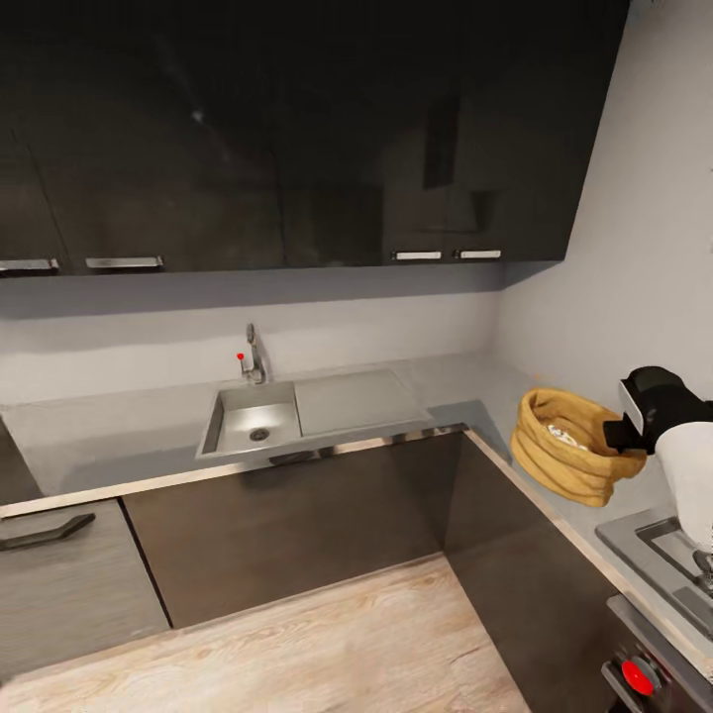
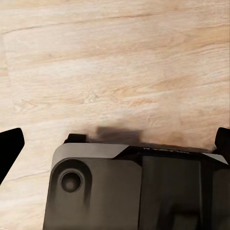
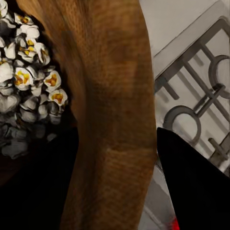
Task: In the kitchen, take the popcorn bag from the countertop, put it into the microwave, and heat it until the popcorn is cooked so the cooked popcorn ends up inside the bag.
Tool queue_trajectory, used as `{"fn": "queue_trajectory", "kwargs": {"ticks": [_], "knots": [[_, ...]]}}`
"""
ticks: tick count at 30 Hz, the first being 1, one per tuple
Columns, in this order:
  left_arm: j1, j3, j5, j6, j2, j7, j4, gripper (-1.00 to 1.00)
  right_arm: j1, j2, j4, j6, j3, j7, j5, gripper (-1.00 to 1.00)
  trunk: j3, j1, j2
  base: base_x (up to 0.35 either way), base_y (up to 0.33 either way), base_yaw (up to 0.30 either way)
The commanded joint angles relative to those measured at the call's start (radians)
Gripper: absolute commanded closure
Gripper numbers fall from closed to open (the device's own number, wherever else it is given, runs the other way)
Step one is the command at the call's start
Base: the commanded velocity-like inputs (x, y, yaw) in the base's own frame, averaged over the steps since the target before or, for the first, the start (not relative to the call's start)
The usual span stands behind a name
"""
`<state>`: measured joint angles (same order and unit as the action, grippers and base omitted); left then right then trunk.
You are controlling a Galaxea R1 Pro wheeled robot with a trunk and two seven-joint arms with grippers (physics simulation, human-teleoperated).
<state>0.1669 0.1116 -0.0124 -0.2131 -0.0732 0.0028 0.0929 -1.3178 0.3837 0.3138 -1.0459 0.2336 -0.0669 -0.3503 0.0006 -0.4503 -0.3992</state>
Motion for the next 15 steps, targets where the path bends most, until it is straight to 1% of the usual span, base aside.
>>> {"fn": "queue_trajectory", "kwargs": {"ticks": [1, 2, 3, 4, 5, 6, 7, 8, 10, 12, 15], "knots": [[0.0, 0.005, -0.001, -0.003, 0.0, 0.0, -0.001, -1.0, -0.003, -0.005, 0.001, -0.001, 0.025, -0.026, 0.002, 1.0, 0.0, 0.0, -0.001, -0.322, 0.11, 0.0], [0.0, 0.005, -0.001, -0.003, 0.0, 0.0, -0.001, -1.0, -0.008, -0.011, 0.001, -0.001, 0.058, -0.061, 0.002, 1.0, 0.0, 0.0, -0.001, -0.324, 0.108, 0.0], [0.0, 0.005, -0.001, -0.003, 0.0, 0.0, -0.001, -1.0, -0.011, -0.025, 0.001, -0.001, 0.116, -0.117, 0.002, 1.0, 0.0, 0.0, -0.001, -0.325, 0.106, 0.0], [0.0, 0.005, -0.001, -0.003, -0.001, 0.001, -0.001, -1.0, -0.013, -0.046, 0.002, -0.001, 0.212, -0.218, 0.002, 1.0, 0.0, 0.0, -0.001, -0.325, 0.104, 0.0], [0.0, 0.005, -0.001, -0.003, -0.001, 0.001, -0.001, -1.0, -0.014, -0.056, 0.009, -0.001, 0.284, -0.291, 0.002, 1.0, 0.0, 0.0, -0.001, -0.325, 0.103, 0.0], [0.0, 0.005, -0.001, -0.003, -0.001, 0.0, -0.001, -1.0, -0.014, -0.072, 0.026, -0.001, 0.348, -0.341, 0.002, 1.0, 0.0, 0.0, -0.001, -0.325, 0.1, 0.0], [0.0, 0.005, -0.001, -0.003, -0.001, 0.0, -0.001, -1.0, -0.014, -0.092, 0.046, -0.001, 0.398, -0.37, 0.002, 1.0, 0.0, 0.0, -0.001, -0.325, 0.097, 0.0], [0.0, 0.005, -0.001, -0.003, -0.001, 0.0, -0.001, -1.0, -0.014, -0.112, 0.064, -0.001, 0.429, -0.388, 0.002, 1.0, 0.0, 0.0, -0.001, -0.326, 0.095, 0.0], [0.0, 0.005, -0.001, -0.003, -0.001, 0.0, -0.001, -1.0, -0.014, -0.134, 0.081, -0.001, 0.453, -0.409, 0.002, 1.0, 0.0, 0.0, -0.001, -0.327, 0.097, 0.0], [0.0, 0.005, 0.0, -0.003, -0.001, 0.0, -0.001, -1.0, -0.014, -0.142, 0.087, -0.001, 0.468, -0.416, 0.002, 1.0, 0.0, 0.0, -0.001, -0.268, 0.093, 0.0], [0.0, 0.005, 0.0, -0.003, -0.001, 0.0, -0.001, -1.0, -0.011, -0.148, 0.087, -0.001, 0.474, -0.418, 0.002, 1.0, 0.0, 0.0, -0.001, -0.07, 0.025, 0.0]]}}
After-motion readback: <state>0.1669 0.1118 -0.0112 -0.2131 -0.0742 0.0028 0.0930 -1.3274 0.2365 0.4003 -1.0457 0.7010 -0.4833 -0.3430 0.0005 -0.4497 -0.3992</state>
